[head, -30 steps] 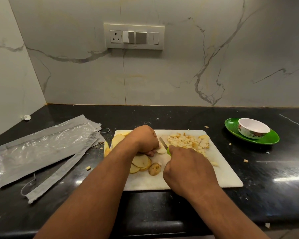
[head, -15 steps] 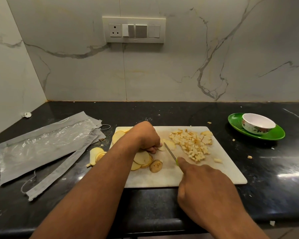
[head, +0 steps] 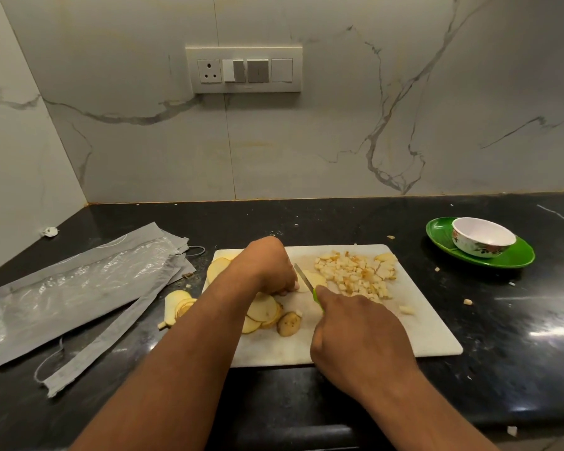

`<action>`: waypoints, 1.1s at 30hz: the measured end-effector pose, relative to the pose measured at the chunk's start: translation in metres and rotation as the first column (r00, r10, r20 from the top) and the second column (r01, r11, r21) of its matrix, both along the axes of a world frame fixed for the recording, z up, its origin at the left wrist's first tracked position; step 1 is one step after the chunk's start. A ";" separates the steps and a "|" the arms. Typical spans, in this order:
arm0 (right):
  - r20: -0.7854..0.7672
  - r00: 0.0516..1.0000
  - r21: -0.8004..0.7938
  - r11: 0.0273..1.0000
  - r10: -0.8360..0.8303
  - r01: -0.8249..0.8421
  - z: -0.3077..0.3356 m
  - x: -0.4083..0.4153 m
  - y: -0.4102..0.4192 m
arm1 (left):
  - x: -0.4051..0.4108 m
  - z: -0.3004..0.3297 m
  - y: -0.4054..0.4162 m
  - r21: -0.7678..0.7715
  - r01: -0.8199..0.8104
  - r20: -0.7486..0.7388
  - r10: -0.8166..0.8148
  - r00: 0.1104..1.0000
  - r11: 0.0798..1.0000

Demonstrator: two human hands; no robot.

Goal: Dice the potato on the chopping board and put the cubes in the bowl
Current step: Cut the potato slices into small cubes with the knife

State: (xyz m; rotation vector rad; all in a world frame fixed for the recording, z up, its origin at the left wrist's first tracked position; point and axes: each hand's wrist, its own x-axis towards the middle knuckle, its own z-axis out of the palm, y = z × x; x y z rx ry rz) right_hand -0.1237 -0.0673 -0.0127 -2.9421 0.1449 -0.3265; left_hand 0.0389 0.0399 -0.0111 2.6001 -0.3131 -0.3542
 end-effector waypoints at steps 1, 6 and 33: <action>-0.012 1.000 -0.002 1.000 0.004 -0.004 -0.003 -0.003 0.000 | 0.002 -0.001 0.000 0.006 -0.001 0.007 0.001 1.000 1.000; -0.156 0.988 0.004 1.000 -0.019 0.020 -0.006 -0.038 0.002 | 0.006 -0.002 -0.001 0.007 0.016 -0.011 -0.016 1.000 1.000; -0.154 0.984 0.099 0.990 -0.089 0.105 0.007 -0.051 -0.007 | -0.001 0.000 0.000 -0.134 -0.056 -0.098 0.043 0.994 0.989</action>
